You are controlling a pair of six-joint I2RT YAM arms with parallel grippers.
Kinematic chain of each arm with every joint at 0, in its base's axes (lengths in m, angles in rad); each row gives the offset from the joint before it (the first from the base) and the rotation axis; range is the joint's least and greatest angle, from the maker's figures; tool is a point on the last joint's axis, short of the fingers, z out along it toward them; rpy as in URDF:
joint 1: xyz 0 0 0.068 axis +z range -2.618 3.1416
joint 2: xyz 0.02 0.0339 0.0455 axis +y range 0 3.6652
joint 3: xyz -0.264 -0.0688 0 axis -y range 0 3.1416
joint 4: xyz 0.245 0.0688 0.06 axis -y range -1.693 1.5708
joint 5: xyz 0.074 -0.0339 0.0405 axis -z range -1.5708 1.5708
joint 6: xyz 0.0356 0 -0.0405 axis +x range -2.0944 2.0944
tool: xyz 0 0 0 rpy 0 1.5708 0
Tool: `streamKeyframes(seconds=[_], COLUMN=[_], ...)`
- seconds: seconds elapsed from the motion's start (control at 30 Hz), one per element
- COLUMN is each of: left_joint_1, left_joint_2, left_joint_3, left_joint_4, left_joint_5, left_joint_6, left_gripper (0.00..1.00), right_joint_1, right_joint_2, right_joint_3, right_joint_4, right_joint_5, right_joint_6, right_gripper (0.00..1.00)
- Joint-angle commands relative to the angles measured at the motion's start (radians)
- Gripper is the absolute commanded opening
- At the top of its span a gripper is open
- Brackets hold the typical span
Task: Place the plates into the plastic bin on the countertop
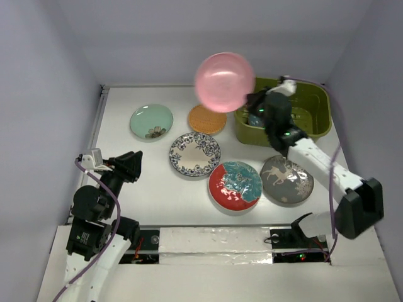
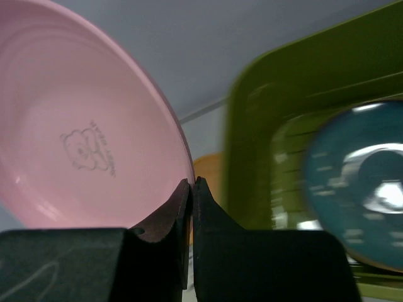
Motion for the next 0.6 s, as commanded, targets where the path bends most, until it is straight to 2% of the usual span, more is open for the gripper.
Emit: streamKeyframes(seconds=[0.0, 0.1, 0.17, 0.27, 0.4, 0.57], left_joint_1=[0.004, 0.004, 0.004, 0.004, 0.004, 0.004], left_joint_2=[0.016, 0.068, 0.126, 0.205, 0.288, 0.384], left_joint_3=[0.011, 0.022, 0.025, 0.028, 0.034, 0.003], left_joint_4=[0.023, -0.009, -0.02, -0.02, -0.022, 0.035], left_joint_5=[-0.046, -0.108, -0.108, -0.084, -0.047, 0.016], left_joint_6=[-0.017, -0.044, -0.047, -0.044, -0.038, -0.105], left_gripper=[0.34, 0.36, 0.36, 0.36, 0.35, 0.35], right_joint_1=[-0.111, -0.249, -0.385, -0.487, -0.547, -0.602], right_joint_2=[-0.117, -0.172, -0.183, -0.13, 0.028, 0.102], right_joint_3=[-0.017, -0.06, -0.084, -0.083, -0.011, -0.054], right_joint_4=[-0.185, -0.233, -0.227, -0.228, -0.294, -0.221], right_joint_5=[0.133, 0.181, 0.06, -0.008, -0.016, -0.118], right_joint_6=[-0.136, -0.191, -0.185, -0.193, -0.214, -0.139], right_gripper=[0.0, 0.0, 0.0, 0.0, 0.0, 0.0])
